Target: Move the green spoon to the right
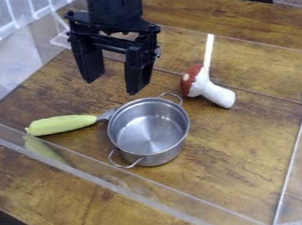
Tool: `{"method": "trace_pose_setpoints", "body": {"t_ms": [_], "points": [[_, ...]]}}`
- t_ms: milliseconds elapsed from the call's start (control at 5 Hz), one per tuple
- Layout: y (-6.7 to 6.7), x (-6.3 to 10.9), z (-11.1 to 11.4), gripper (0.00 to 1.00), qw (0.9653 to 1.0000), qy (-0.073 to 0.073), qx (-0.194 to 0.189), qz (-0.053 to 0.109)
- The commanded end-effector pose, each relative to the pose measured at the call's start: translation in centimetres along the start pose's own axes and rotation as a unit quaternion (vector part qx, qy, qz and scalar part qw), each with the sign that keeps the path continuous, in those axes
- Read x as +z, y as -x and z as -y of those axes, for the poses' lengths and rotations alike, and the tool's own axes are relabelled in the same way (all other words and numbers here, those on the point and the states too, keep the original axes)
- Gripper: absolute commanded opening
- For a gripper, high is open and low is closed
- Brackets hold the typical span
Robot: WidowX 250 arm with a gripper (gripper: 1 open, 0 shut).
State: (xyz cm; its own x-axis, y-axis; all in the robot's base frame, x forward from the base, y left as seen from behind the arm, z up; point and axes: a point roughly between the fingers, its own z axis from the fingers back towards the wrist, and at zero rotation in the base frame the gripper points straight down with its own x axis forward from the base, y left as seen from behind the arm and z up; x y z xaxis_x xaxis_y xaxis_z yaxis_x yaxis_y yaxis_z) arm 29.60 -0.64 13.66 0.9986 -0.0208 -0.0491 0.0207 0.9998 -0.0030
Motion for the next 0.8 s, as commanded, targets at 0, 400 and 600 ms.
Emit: {"method": "trace_pose_setpoints", "body": {"t_ms": [0,400,600], "points": [[0.2,-1.2,-0.2,1.0,0.9998,0.0,-0.007,-0.016],[0.7,-2.2,-3.7,1.0,0.996,-0.009,-0.086,-0.023],[0.9,-2.3,-6.2,1.0,0.9926,-0.018,-0.118,-0.019]]}}
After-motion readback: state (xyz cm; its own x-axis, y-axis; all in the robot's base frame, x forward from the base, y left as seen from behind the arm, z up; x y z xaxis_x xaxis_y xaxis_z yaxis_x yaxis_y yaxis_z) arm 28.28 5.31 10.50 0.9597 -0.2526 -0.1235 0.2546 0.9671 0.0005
